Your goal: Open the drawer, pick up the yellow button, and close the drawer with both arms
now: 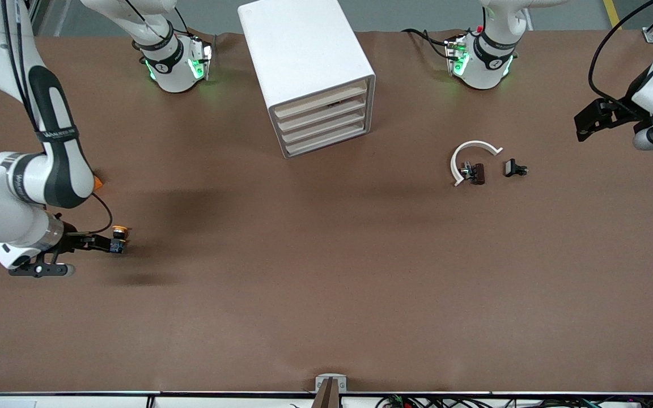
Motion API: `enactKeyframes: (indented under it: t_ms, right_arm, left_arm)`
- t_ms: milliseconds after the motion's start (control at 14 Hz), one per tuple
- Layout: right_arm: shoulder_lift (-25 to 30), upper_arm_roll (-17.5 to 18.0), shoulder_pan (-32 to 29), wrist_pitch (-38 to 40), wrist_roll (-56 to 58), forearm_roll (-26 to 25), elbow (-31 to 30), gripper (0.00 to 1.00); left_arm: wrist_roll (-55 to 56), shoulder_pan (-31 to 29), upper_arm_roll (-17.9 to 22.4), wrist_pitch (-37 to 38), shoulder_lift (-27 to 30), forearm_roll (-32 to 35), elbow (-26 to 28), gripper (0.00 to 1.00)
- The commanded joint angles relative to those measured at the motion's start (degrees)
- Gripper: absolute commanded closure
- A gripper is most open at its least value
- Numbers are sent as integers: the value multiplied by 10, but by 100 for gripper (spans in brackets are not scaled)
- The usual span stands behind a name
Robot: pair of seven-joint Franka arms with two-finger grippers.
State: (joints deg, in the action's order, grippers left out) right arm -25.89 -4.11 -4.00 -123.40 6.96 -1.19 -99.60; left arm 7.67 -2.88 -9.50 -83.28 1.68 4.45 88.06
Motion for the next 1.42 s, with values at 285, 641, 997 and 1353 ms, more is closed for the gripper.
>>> enactKeyframes:
  t_ms: [285, 641, 997, 1353]
  right_arm:
    - [95, 8, -1, 182, -7, 6, 43, 0]
    - [134, 8, 15, 301, -19, 4, 103, 0]
    - [168, 9, 33, 324, -19, 5, 102, 0]
    - [167, 5, 56, 321, -21, 7, 112, 0]
  left_arm:
    - [-6, 11, 16, -24, 74, -32, 83, 0]
    - [-13, 9, 15, -25, 79, -42, 81, 0]
    - [-17, 2, 16, -23, 79, -43, 80, 0]
    - [-17, -11, 16, -23, 80, -44, 80, 0]
